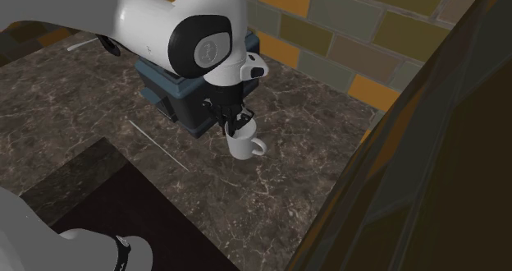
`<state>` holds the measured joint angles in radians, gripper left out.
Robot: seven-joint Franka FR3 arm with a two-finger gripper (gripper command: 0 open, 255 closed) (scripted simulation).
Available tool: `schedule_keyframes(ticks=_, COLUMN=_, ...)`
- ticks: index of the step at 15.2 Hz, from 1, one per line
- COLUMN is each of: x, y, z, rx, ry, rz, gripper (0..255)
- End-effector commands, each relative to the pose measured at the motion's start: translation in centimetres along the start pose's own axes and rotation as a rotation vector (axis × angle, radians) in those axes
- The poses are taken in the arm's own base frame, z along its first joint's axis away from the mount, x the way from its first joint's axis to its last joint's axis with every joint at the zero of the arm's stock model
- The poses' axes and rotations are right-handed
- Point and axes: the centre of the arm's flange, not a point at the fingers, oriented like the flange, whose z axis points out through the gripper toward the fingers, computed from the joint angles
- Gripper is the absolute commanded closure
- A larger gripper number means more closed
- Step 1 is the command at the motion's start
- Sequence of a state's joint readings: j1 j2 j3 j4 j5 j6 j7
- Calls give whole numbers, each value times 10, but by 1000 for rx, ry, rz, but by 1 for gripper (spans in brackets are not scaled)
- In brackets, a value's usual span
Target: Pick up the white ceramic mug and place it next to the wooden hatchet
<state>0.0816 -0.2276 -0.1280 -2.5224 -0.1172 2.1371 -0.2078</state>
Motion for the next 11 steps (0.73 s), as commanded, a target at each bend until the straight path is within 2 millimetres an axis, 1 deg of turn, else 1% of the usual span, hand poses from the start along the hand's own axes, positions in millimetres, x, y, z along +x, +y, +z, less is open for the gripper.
schedule_keyframes(ticks=1, x=0, y=0, z=0, rx=0, ry=0, rz=0, gripper=255)
schedule_keyframes(ticks=11, x=-9, y=1, z=-52, rx=0, ry=0, rz=0, gripper=255)
